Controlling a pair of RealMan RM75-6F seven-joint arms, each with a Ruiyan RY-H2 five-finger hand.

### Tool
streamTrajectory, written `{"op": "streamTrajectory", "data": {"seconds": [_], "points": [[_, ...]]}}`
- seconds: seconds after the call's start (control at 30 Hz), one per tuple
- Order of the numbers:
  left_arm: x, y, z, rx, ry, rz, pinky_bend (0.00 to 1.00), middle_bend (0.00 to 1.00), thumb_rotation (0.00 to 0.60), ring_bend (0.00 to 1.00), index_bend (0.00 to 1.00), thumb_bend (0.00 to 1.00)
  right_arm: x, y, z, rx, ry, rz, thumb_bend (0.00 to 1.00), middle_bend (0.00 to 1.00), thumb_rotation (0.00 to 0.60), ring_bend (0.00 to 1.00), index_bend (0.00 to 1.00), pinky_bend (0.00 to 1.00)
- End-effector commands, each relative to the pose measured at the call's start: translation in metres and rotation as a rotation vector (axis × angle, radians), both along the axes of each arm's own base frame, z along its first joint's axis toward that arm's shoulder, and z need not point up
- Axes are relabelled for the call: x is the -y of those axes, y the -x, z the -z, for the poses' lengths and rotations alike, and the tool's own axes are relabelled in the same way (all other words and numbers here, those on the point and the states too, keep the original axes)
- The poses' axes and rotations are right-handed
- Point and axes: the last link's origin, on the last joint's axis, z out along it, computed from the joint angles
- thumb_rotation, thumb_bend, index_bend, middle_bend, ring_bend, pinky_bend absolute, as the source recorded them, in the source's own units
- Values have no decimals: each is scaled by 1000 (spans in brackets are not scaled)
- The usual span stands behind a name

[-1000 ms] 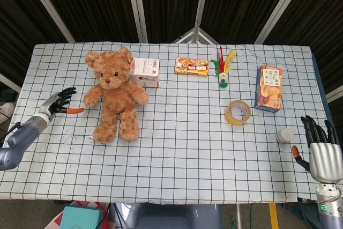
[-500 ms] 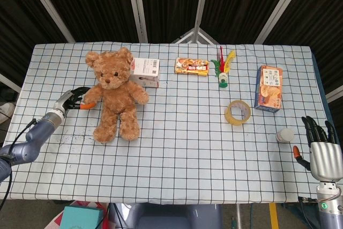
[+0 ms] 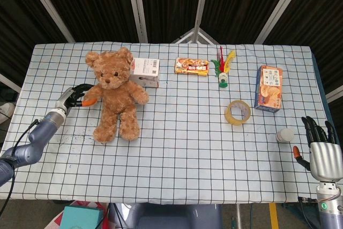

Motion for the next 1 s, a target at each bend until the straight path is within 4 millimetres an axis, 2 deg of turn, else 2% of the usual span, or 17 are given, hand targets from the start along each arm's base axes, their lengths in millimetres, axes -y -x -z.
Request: {"op": "streamTrajectory", "data": {"seconds": [0.03,0.33,0.73,0.83,1.0], "points": [[-1,-1,-1,7,-18,-1,62,258,600,0,305,420,0,0,0,0,-1,2,367,116,600,217,85,62],[-2,-2,-1,1,-38,-4,71,307,600,0,365,470,0,1,0,0,-2,6,367,116,600,217,85,62],[-1,-2,7,-4,-11,-19,71,211,600,0,297,399,-1,1,0,5,-2,10,367,116,600,217,85,62],[-1,-3,8,-3,-10,-18,71,255,600,0,305,407,-1,1,0,9,-4,12,367,116,600,217,85,62],[-4,-5,7,-34,-34,5,83,392,600,15,390,485,-1,2,0,14,-7,13,367,116,600,217,85,62]]}}
